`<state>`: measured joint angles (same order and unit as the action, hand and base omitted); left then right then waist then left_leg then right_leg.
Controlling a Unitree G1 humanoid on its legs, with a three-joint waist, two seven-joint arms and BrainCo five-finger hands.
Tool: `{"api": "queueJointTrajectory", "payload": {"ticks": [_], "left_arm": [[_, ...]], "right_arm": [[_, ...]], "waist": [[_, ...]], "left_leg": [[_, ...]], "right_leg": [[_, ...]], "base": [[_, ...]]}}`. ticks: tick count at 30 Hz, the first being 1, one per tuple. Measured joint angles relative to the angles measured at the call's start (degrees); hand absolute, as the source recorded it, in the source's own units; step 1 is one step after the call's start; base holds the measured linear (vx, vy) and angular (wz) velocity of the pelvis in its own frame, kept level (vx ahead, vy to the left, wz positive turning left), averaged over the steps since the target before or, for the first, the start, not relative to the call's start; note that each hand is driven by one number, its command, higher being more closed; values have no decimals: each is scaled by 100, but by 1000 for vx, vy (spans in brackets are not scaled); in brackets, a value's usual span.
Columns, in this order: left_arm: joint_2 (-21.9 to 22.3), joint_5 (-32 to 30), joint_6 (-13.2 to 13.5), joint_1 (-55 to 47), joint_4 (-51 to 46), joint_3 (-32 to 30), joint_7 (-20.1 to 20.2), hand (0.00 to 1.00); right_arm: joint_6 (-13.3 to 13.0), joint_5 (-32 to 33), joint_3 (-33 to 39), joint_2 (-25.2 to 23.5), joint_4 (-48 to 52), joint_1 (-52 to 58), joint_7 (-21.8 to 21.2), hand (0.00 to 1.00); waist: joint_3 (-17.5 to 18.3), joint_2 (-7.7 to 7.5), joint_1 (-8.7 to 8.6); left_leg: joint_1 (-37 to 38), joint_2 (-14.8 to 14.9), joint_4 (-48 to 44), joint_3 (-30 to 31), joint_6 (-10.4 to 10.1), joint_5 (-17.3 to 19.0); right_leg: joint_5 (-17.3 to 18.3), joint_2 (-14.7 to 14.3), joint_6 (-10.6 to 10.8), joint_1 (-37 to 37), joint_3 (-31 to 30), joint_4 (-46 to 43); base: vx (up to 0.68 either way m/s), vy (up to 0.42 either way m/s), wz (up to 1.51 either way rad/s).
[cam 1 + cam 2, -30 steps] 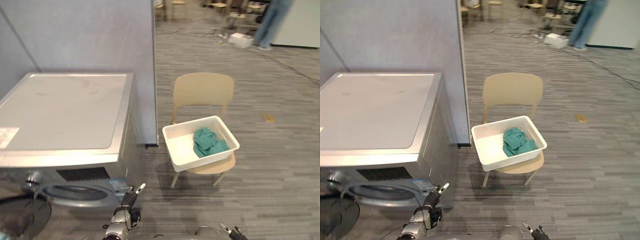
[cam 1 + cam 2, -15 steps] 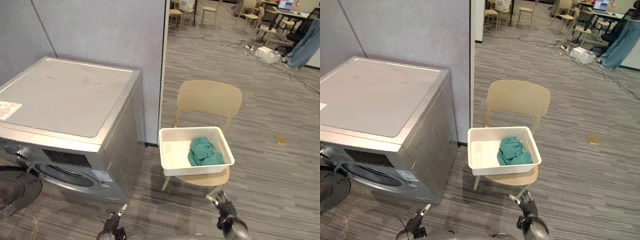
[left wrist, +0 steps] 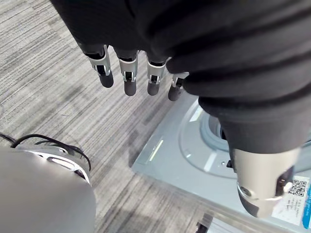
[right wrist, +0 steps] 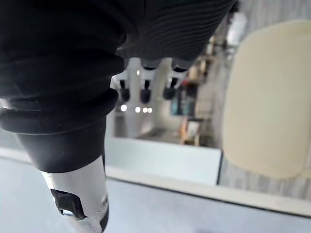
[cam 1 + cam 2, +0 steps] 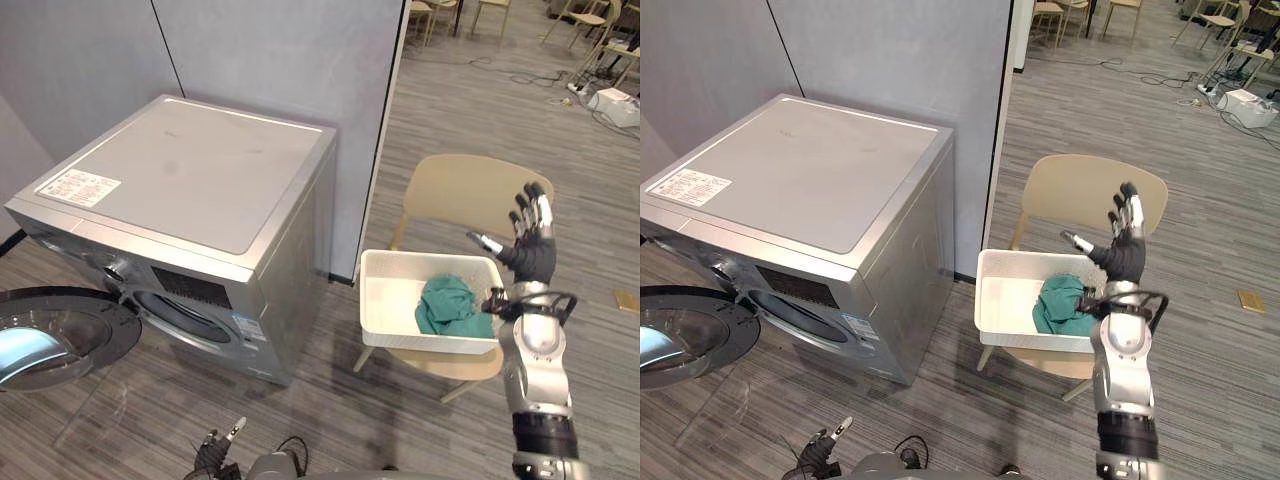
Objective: Pick up the laundry basket with both hands and put the clothes into the washing machine.
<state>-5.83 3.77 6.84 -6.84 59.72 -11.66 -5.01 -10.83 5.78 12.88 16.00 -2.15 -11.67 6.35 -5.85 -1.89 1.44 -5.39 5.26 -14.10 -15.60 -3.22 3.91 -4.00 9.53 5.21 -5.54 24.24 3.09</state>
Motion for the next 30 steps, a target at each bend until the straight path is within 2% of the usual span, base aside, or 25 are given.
{"api": "queueJointTrajectory", "payload": {"ticks": [3, 4, 6, 9, 10, 13, 15, 18, 24, 28, 30], "left_arm": [[19, 44, 11, 64, -132, 49, 3, 0], [17, 82, 13, 110, -141, 91, 4, 0], [25, 245, 59, 225, -358, 355, 5, 0], [-2, 433, 139, 227, -619, 619, -2, 0], [-14, 541, 172, 247, -754, 727, -3, 0], [-15, 707, 257, 342, -865, 772, -10, 0], [-34, 809, 265, 357, -988, 841, -9, 0], [-93, 918, 301, 391, -1039, 974, -14, 0], [-107, 1150, 301, 422, -1076, 1104, -38, 0], [-116, 1156, 286, 594, -1136, 1159, -46, 0], [-95, 1212, 300, 660, -1461, 1327, -62, 0]], "right_arm": [[166, -133, -502, 987, -1246, -987, -165, 0], [232, -137, -601, 1154, -1487, -1179, -167, 0], [285, -133, -741, 1631, -2353, -1815, -237, 0], [448, -134, -971, 2061, -2998, -2325, -290, 0], [483, -132, -1112, 2293, -3332, -2631, -299, 0], [510, -134, -1271, 2732, -3752, -3045, -303, 0], [521, -188, -1356, 2850, -4119, -3368, -348, 0], [623, -254, -1518, 3056, -4705, -3831, -390, 0], [733, -778, -1702, 3299, -5488, -4327, -405, 0], [745, -873, -1839, 3338, -5823, -4512, -407, 0], [770, -873, -1859, 3339, -6008, -4512, -407, 0]], "waist": [[-159, 36, 20], [-233, 50, 43], [-578, 156, 105], [-841, 228, 123], [-1057, 252, 116], [-1367, 338, 108], [-1581, 354, 109], [-1854, 465, 112], [-2063, 603, 130], [-2136, 669, 130], [-2210, 711, 223]], "left_leg": [[-385, -13, -119, -12, 70, -17], [-459, -4, -158, -11, 72, -18], [-770, 56, -347, 30, 105, 1], [-1066, 69, -438, 82, 179, -41], [-1184, 79, -487, 82, 192, -46], [-1561, 126, -656, 60, 219, -32], [-1713, 175, -733, 11, 246, -33], [-1922, 214, -794, -30, 265, -42], [-2248, 288, -811, -114, 350, -102], [-2454, 312, -816, -214, 374, -119], [-2553, 350, -836, -287, 374, -119]], "right_leg": [[-115, 36, 16, 317, 13, -9], [-129, 34, 7, 378, 11, -16], [-143, 23, -6, 627, 49, -138], [-160, 30, -14, 920, 85, -251], [-160, 43, -14, 1071, 74, -330], [-181, 59, -31, 1429, 35, -489], [-202, 54, -51, 1617, -35, -553], [-214, 53, -68, 1876, -99, -650], [-227, 29, -89, 2319, -171, -798], [-234, 47, -98, 2627, -262, -898], [-234, 49, -98, 2810, -299, -995]], "base": [[-6, 67, -2], [-89, 69, 0], [-141, 63, 9], [-110, 47, 10], [-134, 47, -3], [-108, 52, -6], [-79, 50, -17], [-60, 26, -12], [-34, 0, -9], [-27, 3, -14], [-25, -5, -15]]}}
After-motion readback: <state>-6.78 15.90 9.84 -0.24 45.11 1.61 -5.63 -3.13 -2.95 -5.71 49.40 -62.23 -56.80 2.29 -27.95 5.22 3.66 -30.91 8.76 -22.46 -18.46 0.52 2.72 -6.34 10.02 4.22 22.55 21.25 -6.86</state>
